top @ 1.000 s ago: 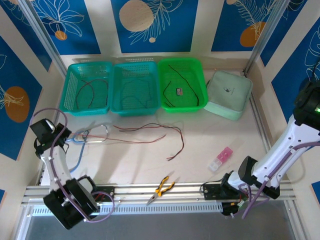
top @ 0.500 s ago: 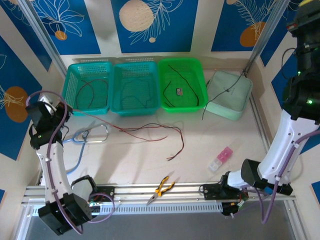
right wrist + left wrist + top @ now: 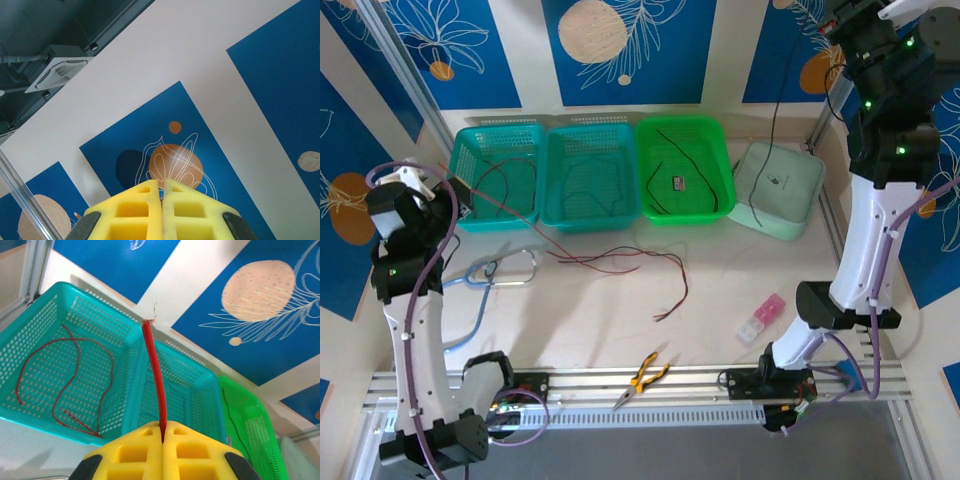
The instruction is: Untangle the cables
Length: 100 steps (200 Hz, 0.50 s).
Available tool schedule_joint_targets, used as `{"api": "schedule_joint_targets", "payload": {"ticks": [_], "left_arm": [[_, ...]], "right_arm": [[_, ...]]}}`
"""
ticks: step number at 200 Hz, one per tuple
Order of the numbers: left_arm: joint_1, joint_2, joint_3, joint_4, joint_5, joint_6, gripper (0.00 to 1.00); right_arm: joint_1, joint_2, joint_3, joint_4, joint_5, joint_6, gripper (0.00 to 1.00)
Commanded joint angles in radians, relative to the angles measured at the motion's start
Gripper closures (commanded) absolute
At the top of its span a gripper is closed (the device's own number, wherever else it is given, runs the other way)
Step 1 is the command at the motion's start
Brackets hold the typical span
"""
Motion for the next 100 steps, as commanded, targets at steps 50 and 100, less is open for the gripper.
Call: {"api": "schedule_joint_targets", "payload": {"ticks": [50,100], "left_arm": [[-0.078,0.017,0.143,-0.005,-0.027,-0.018,1.00],[-0.108,0.008,0.149,-0.014,-0.034,-0.013,1.00]], "right_arm": [[0.023,0.137,0.132,0.215,0.044,0.096,1.00],[0.122,0.200,0.050,0.231,0.068,-0.037,1.00]]}}
